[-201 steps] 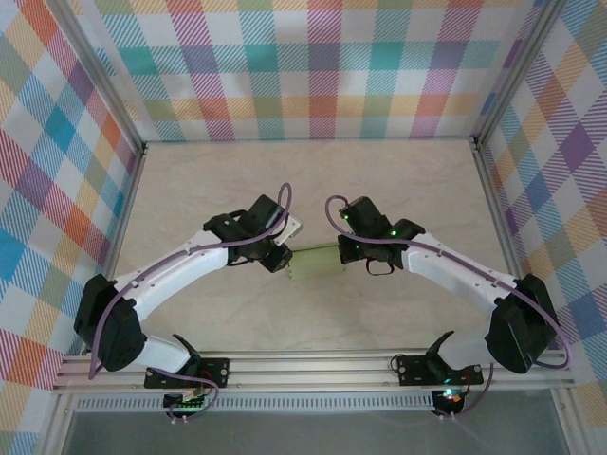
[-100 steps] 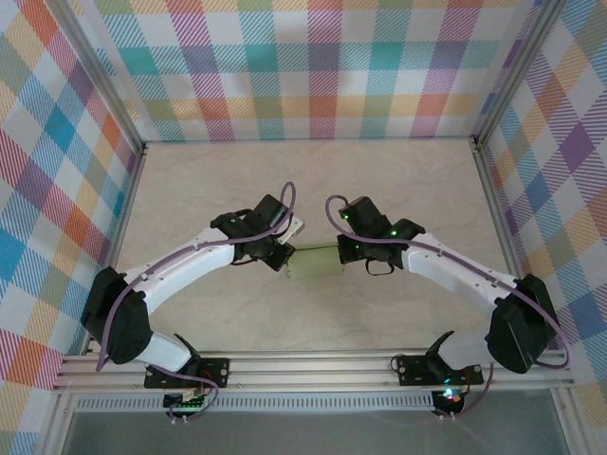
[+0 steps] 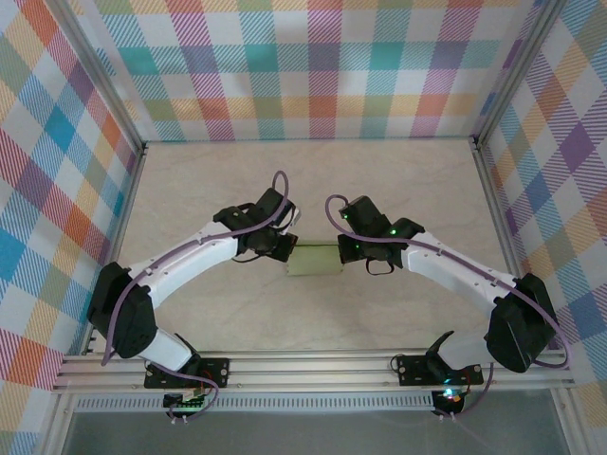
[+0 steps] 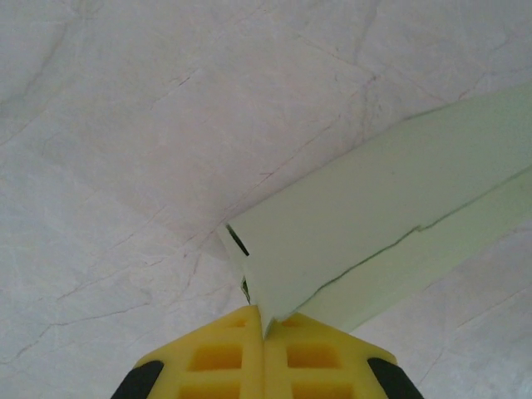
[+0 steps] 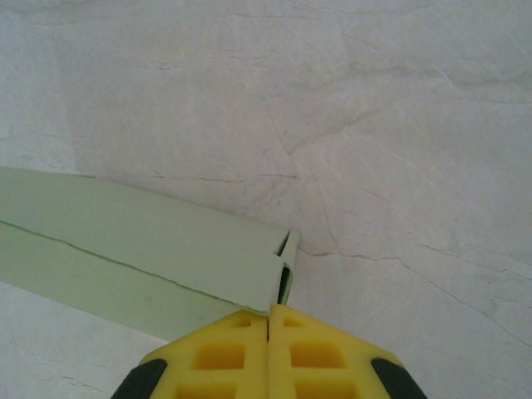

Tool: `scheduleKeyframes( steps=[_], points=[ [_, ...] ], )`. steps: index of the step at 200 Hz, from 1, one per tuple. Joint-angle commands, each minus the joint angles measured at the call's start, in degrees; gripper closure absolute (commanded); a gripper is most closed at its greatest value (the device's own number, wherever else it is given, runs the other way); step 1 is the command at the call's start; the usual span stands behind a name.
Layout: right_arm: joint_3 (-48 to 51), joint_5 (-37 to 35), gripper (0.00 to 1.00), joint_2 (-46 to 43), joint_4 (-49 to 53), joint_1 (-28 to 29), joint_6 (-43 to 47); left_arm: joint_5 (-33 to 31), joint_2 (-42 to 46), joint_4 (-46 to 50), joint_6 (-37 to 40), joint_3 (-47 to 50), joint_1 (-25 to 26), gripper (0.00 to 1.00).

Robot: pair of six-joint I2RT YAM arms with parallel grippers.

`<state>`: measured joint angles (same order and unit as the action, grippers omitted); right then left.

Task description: Fold the paper box

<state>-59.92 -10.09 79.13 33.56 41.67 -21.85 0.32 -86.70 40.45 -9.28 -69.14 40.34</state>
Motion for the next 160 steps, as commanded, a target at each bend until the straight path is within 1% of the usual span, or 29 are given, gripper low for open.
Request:
scheduleKeyframes(
  steps=[1, 22, 50, 76, 119, 160],
  points=[
    [-1.51, 1.74, 1.00, 1.46, 1.08, 0.83, -0.57, 2.95, -0.91, -2.74, -7.12, -2.03, 0.00, 1.00],
    [-1.62, 1.98, 1.00, 1.73, 1.07, 0.87, -0.58, 4.22, -1.92, -3.77, -10.56, -2.04, -0.01, 1.00],
    [-1.60, 2.09, 1.00, 1.90, 1.00, 0.91, -0.71, 4.66, -2.97, -4.65, -11.47, -1.70, -0.03, 1.00],
    [-1.40, 1.78, 1.00, 2.13, 0.63, 1.00, -0.89, 1.99, -2.44, -5.40, -13.16, -0.19, -0.04, 1.00],
    [-1.05, 2.62, 1.00, 2.96, -0.06, 1.04, -1.39, -2.03, -0.14, -9.37, -17.13, 4.78, 0.32, 1.00],
    [1.46, 3.08, 1.00, 2.42, -3.51, 1.75, -1.63, -7.61, 2.50, -17.12, -15.87, 11.71, 2.57, 1.00]
  ],
)
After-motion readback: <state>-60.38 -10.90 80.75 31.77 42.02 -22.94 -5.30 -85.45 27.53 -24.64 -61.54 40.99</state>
